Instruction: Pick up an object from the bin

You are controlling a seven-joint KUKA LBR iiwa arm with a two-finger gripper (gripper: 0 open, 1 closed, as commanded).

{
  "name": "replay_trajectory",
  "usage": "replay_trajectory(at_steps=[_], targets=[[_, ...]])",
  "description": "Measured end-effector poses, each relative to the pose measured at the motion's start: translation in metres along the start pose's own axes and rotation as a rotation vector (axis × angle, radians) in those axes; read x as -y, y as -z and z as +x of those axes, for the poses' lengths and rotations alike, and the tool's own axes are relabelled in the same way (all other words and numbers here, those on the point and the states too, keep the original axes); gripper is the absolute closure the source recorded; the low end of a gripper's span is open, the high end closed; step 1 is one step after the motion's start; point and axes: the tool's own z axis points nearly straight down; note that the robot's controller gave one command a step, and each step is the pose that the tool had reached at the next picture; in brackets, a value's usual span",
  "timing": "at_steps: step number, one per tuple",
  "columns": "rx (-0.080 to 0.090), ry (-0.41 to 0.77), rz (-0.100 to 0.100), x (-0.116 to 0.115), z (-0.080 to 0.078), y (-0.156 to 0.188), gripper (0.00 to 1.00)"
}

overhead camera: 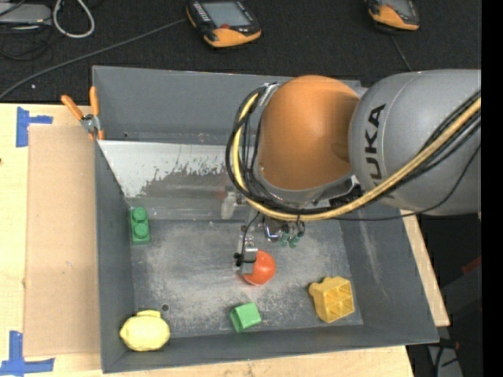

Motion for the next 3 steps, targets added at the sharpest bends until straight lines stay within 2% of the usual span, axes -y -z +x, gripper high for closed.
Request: replay_trajectory(at_steps=[1, 2, 3], targets=[[0.007, 0.208, -0.002, 0.011, 0.02, -0.038, 0.0], [-0.008, 0.351, 0.0, 0.02, 0.035, -0.069, 0.0], [-0.003, 0.128, 0.001, 0.018, 0.033, -0.072, 0.0]])
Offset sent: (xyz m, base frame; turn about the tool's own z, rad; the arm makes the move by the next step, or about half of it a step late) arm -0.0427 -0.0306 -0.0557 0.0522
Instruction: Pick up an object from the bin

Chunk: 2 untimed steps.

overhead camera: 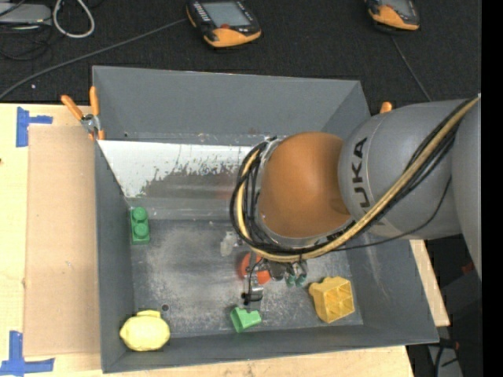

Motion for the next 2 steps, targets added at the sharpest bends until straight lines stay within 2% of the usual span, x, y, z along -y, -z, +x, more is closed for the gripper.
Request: replay_trajectory(at_steps=[1, 2], targets=[[-0.002, 0.204, 0.0, 0.01, 0.012, -0.005, 0.0], [-0.002, 0.589, -0.001, 0.021, 0.033, -0.026, 0.0]])
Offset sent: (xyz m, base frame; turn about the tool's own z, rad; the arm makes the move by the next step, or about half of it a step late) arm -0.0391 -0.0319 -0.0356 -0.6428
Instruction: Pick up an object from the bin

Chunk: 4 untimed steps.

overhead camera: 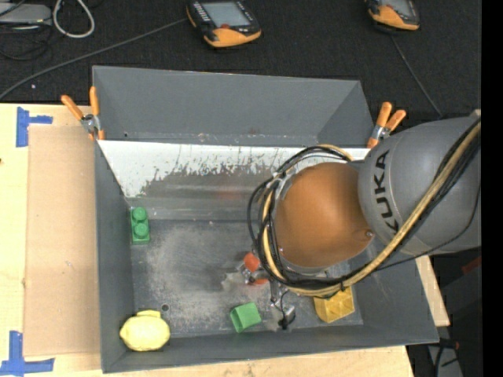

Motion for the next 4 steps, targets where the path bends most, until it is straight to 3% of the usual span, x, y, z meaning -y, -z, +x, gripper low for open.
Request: replay_trajectory(at_steps=[1, 2, 3, 4], targets=[[0.003, -0.173, 0.0, 0.009, 0.0, -0.003, 0.0], [-0.002, -0.165, -0.001, 0.006, 0.004, -0.015, 0.0], [-0.002, 0.239, -0.001, 0.005, 0.005, -0.03, 0.0], [-0.002, 0.523, -0.001, -0.014, -0.001, -0.055, 0.0]])
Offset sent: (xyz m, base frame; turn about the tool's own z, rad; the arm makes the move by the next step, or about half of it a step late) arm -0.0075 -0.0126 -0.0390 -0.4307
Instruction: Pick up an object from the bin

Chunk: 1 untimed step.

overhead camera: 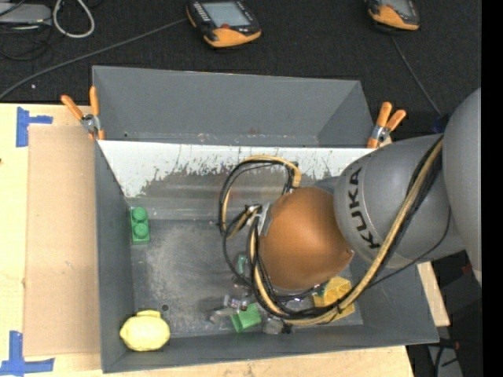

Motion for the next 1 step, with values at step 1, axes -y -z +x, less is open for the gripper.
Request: replay_trajectory(at_steps=[1], targets=[[0.003, 0.42, 0.001, -0.0063, -0.0173, -0.0014, 1.0]])
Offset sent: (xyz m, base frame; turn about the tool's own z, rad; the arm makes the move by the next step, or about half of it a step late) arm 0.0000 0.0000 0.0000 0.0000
